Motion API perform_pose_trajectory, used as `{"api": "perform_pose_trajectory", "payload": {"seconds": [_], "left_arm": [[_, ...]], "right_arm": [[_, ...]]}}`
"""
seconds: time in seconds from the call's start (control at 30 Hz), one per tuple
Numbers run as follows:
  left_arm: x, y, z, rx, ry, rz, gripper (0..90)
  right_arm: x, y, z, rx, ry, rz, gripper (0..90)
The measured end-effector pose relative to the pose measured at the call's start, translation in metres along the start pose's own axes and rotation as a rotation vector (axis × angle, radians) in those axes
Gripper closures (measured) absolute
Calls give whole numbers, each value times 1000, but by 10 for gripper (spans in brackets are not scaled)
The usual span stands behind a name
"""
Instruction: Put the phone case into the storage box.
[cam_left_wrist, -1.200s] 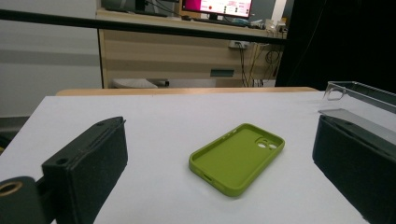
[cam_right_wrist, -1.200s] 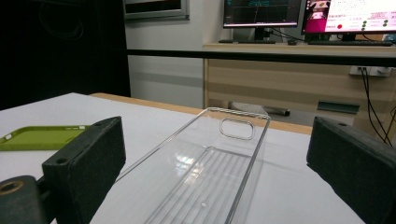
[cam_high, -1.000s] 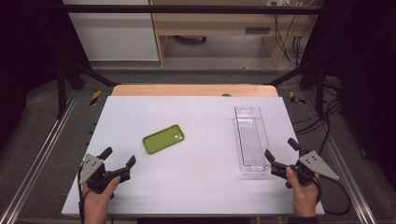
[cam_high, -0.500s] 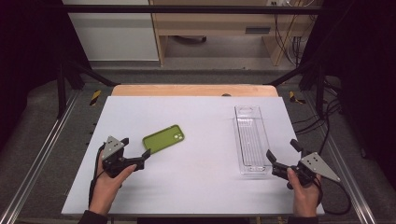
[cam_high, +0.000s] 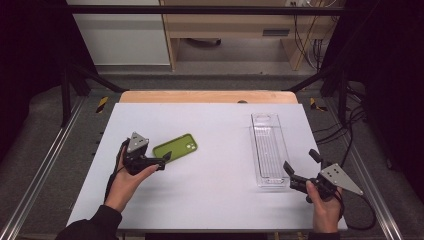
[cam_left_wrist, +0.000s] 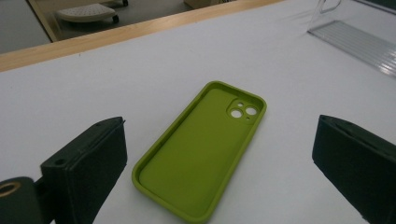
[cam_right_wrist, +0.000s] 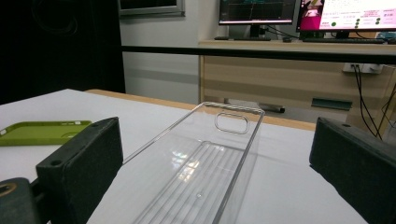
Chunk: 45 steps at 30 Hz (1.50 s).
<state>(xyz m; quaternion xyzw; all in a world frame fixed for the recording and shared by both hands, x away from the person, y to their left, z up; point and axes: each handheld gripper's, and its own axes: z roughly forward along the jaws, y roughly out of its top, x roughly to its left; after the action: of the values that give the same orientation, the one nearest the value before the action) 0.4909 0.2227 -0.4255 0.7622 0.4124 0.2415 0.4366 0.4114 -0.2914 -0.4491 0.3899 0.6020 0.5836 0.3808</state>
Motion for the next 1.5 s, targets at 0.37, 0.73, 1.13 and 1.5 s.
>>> {"api": "perform_pose_trajectory", "payload": {"seconds": [0.37, 0.73, 1.13, 1.5], "left_arm": [[9, 11, 26, 68, 9, 12, 43], [16, 11, 40, 100, 4, -21, 242], [13, 1, 48, 185, 19, -43, 706], [10, -15, 53, 274, 23, -71, 899]], "right_arm": [[4, -1, 2, 16, 14, -10, 30], [4, -2, 3, 18, 13, -7, 29], [4, -3, 3, 20, 14, -6, 30], [3, -4, 3, 22, 8, 0, 31]]}}
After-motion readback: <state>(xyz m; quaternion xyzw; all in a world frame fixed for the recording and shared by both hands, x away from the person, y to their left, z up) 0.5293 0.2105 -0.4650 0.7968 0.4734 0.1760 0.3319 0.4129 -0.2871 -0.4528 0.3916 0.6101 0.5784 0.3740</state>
